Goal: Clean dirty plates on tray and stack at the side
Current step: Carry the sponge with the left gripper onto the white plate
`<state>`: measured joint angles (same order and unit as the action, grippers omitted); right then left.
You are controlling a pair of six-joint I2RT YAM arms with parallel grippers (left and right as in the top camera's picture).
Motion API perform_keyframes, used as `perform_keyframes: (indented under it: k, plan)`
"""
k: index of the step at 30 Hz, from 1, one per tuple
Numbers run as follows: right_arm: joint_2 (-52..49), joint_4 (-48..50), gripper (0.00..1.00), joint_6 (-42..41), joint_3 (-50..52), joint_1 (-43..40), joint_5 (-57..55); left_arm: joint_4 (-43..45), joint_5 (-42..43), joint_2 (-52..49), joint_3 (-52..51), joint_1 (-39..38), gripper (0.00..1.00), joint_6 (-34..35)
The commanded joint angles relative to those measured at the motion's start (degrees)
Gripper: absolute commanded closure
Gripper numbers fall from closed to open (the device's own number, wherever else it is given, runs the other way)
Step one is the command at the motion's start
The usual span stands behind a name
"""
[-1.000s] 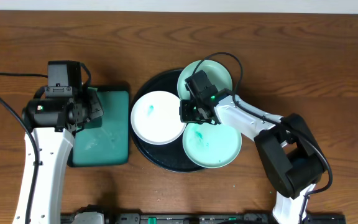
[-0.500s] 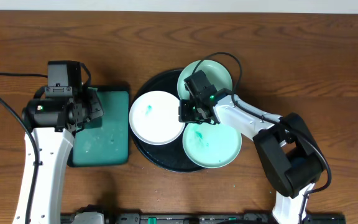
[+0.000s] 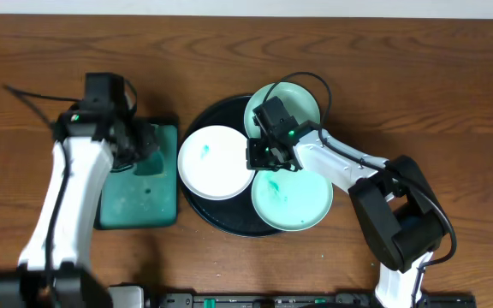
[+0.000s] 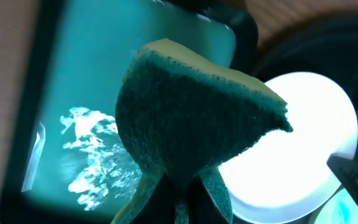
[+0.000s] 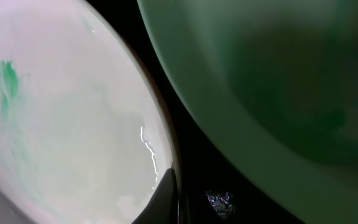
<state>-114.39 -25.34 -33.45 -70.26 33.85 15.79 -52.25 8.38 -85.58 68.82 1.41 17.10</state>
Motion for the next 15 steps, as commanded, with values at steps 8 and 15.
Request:
perform_keyframes:
  k: [8, 15]
  plan:
    - [-2.6, -1.5, 0.99, 2.3, 0.9, 1.5, 1.2, 6.2, 18.2, -11.1, 0.8, -2.0, 0.93, 1.7]
    - [-2.6, -1.7, 0.99, 2.4, 0.9, 1.5, 1.2, 11.3, 18.4, -15.1, 0.8, -9.8, 0.93, 3.5]
